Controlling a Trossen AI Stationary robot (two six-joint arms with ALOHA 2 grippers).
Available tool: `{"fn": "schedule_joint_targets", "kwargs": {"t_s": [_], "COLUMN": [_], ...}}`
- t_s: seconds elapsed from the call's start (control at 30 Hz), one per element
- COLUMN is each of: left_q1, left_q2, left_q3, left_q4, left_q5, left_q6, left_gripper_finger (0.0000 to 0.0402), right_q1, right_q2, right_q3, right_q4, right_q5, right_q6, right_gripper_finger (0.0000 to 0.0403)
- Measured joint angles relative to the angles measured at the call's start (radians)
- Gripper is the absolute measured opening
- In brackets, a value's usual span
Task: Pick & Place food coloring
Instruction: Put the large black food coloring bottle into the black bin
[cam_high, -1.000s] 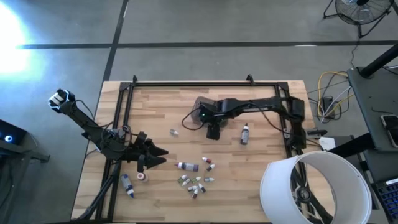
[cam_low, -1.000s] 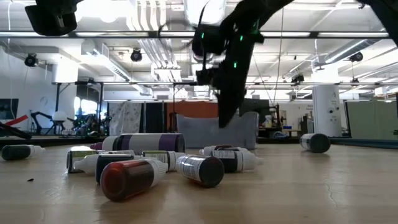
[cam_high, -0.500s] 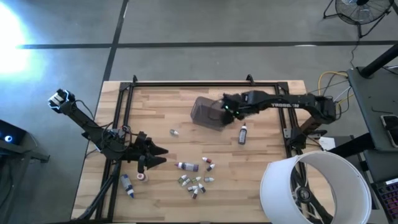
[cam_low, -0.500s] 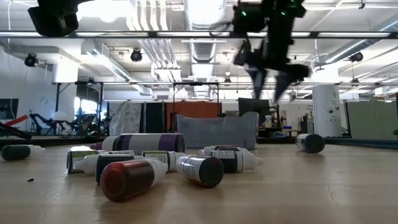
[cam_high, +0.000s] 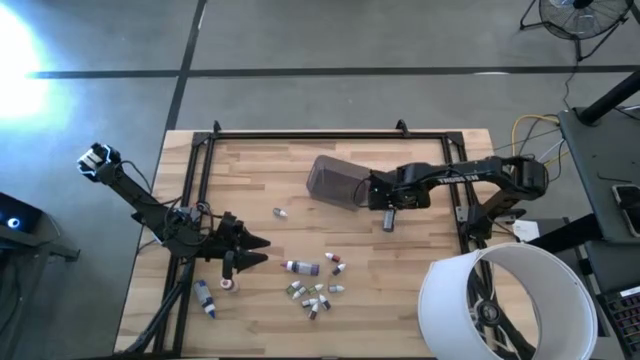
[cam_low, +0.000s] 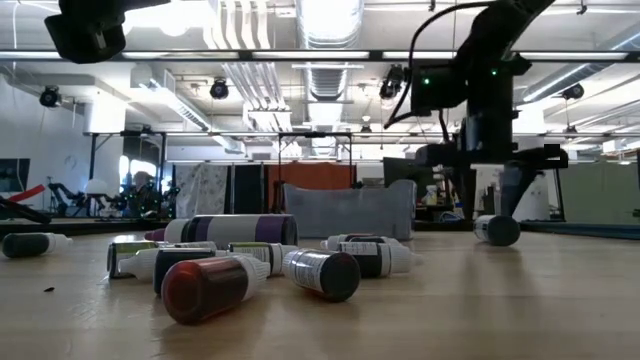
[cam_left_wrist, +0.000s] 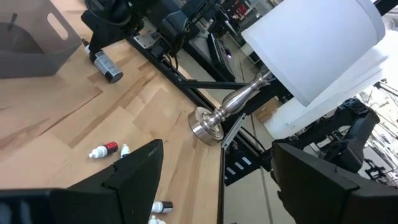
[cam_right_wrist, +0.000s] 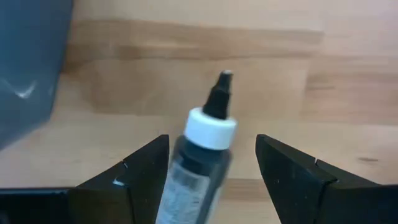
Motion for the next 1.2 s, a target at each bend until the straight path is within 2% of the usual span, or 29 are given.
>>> {"fn": "schedule_joint_targets", "kwargs": {"t_s": [0.27,0.5,0.63,0.83,1.0,1.1,1.2], "left_q1": [0.000,0.000,0.000,0.000,0.000,0.000,0.000], "left_q2": [0.000,0.000,0.000,0.000,0.000,0.000,0.000], "left_q3": [0.000,0.000,0.000,0.000,0.000,0.000,0.000], "left_q4": [0.001,0.003,0.002,0.001,0.000,-0.004,-0.006], "left_q5": [0.000,0.000,0.000,-0.001,-0.002,-0.002,-0.002], "left_q6": [-0.011,-0.015,-0.016,-0.016,-0.015,-0.015,-0.016], "left_gripper_finger": [0.0275,0.0275,0.0275,0.0275,0.0275,0.0275,0.0275], "right_q1": [-0.034,-0.065,-0.068,-0.072,-0.071,-0.060,-0.040], "right_q2": [0.005,0.005,0.005,0.005,0.002,-0.013,-0.044], "right_q3": [-0.068,-0.106,-0.106,-0.106,-0.104,-0.081,-0.041], "right_q4": [0.087,0.158,0.154,0.161,0.165,0.177,0.174], "right_q5": [0.004,-0.049,-0.048,-0.058,-0.067,0.005,0.150], "right_q6": [0.058,0.047,0.035,0.001,-0.025,-0.026,-0.029], "right_gripper_finger": [0.0224,0.0218,0.0188,0.0111,0.0106,0.0106,0.0106]}}
